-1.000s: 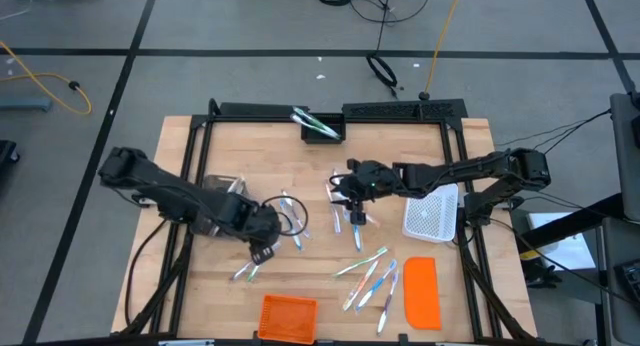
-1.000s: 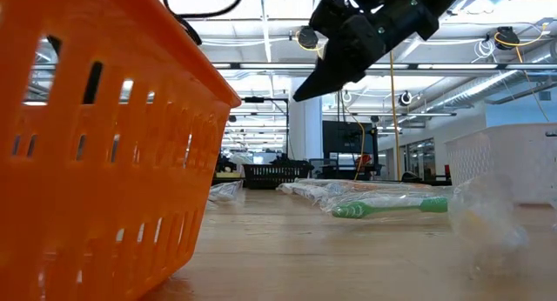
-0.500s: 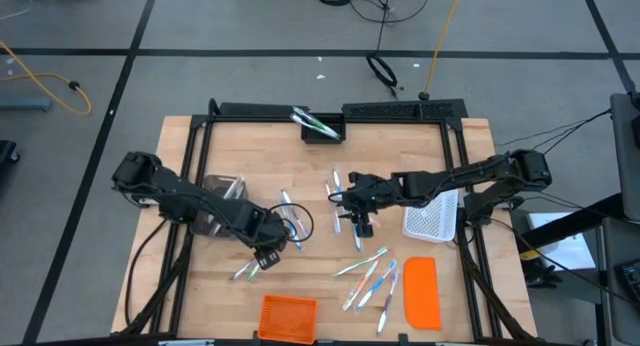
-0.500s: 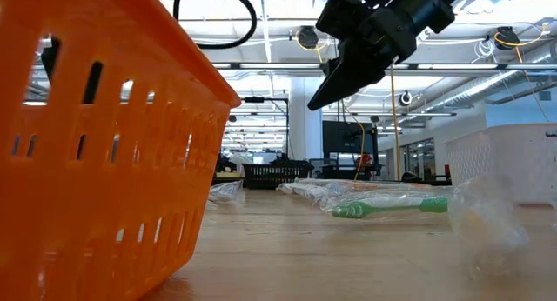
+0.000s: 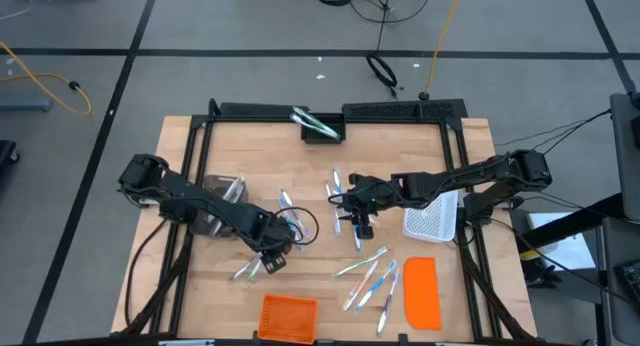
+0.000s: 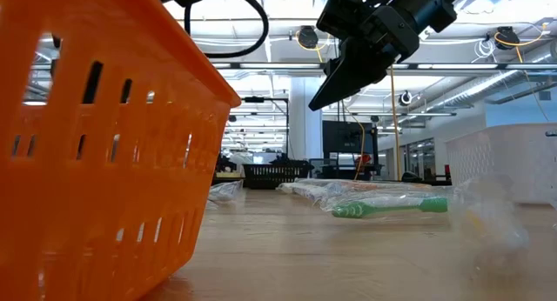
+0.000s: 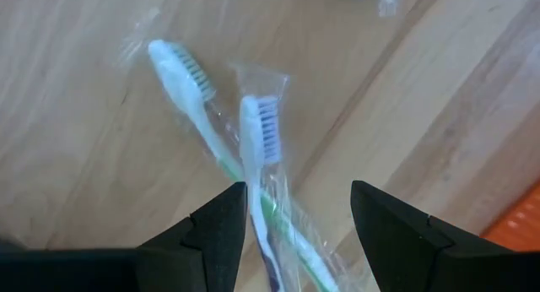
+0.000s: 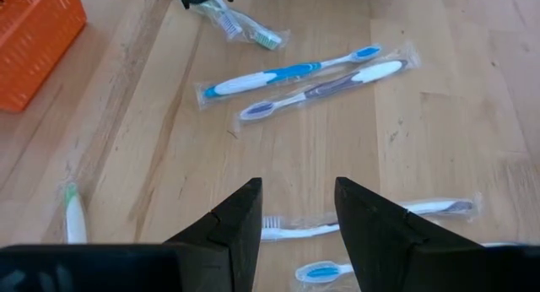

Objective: Pick & Place Toothbrushes
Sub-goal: Put the purple toothbrush into the white bin

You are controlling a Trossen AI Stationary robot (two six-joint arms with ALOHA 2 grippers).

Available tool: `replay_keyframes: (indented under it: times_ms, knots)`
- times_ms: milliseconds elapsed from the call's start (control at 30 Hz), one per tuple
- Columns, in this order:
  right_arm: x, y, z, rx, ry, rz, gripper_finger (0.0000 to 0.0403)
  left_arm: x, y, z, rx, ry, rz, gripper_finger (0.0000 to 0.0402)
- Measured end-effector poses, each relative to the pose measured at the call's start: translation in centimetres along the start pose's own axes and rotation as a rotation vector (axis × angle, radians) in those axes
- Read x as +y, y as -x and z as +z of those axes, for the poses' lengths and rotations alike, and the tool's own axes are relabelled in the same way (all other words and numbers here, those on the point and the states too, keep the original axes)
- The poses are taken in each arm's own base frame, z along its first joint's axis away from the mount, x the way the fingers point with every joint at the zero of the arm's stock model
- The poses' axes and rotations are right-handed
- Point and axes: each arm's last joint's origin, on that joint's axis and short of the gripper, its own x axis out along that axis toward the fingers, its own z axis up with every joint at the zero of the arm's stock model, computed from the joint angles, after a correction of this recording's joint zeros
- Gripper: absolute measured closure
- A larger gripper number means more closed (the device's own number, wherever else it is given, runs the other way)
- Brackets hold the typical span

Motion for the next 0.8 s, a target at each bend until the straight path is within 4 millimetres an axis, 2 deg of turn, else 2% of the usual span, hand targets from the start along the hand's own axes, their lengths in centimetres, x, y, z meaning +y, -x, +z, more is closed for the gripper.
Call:
replay_keyframes:
  times_ms: [467, 800]
  knots:
    - [-0.01, 0.0, -0.04, 0.004, -0.001, 0.0, 0.0261, -0.06, -0.82, 0.01, -0.007, 0.016, 0.045, 0.0194]
    - [-0.01, 0.0, -0.04, 0.004, 0.001, 0.0, 0.0261, -0.11, -0.81, -0.04, -0.013, -0.005, 0.048, 0.0291]
